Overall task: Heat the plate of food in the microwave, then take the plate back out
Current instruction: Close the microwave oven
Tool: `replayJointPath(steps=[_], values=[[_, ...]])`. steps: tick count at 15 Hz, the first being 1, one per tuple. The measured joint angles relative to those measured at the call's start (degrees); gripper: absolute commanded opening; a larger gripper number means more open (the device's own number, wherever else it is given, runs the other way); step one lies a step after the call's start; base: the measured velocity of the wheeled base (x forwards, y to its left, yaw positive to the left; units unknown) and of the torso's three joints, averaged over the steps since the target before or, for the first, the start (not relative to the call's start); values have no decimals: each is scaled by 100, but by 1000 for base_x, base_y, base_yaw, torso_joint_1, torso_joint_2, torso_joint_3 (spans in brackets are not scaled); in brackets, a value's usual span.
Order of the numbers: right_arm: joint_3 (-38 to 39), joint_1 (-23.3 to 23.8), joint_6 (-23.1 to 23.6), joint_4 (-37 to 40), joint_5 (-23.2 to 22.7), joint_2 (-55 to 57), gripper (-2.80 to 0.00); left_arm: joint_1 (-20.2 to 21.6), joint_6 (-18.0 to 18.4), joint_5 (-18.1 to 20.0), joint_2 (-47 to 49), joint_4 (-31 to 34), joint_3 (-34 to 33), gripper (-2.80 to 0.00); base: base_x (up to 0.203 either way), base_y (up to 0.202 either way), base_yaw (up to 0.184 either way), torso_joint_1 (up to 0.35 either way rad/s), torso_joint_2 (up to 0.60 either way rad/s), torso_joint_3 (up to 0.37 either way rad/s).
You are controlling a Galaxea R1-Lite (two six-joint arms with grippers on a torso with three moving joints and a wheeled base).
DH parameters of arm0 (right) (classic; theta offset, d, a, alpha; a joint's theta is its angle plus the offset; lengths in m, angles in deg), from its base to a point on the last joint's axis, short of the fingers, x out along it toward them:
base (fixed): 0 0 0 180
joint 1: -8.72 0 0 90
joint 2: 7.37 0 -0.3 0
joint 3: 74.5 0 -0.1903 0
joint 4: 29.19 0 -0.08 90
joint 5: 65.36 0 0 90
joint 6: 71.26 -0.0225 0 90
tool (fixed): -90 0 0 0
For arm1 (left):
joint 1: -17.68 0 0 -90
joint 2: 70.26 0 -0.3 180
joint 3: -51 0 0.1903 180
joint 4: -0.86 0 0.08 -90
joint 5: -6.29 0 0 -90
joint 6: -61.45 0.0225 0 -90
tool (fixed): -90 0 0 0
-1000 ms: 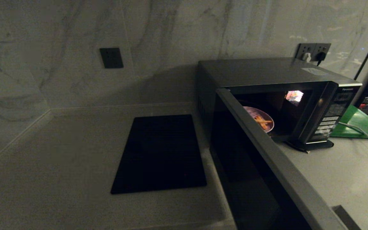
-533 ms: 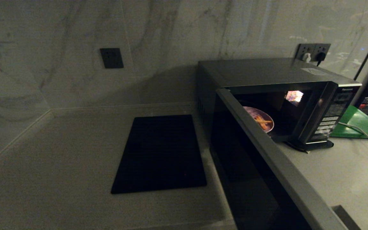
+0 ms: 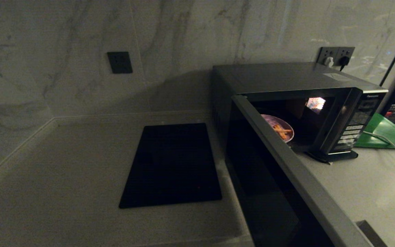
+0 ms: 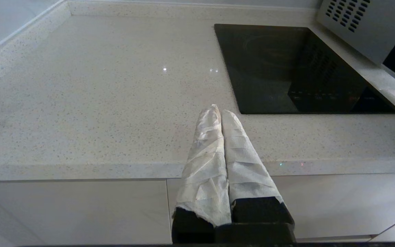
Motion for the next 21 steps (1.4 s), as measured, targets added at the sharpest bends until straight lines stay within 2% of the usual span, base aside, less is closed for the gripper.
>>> replayJointPath(steps=[6, 9, 12, 16, 18, 21], values=[[-709, -933, 259, 12, -904, 172, -280, 0, 0, 2, 0, 5, 0, -280, 0, 0, 0, 0, 0, 0], [-808, -1514, 139, 45, -1001, 443, -280, 0, -1, 0, 0, 2, 0, -280, 0, 0, 0, 0, 0, 0], [-1123, -2248, -331, 312, -1012, 807, -280, 0, 1, 0, 0, 4, 0, -280, 0, 0, 0, 0, 0, 0], [-2485, -3165, -1196, 1690, -1195, 1353, -280, 0, 0, 0, 0, 2, 0, -280, 0, 0, 0, 0, 0, 0], [-2698, -3673, -1438, 2305, -1302, 1563, -280, 0, 0, 2, 0, 2, 0, -280, 0, 0, 0, 0, 0, 0], [-2749, -4350, -1726, 2688, -1648, 1708, -280, 0, 0, 2, 0, 2, 0, -280, 0, 0, 0, 0, 0, 0]])
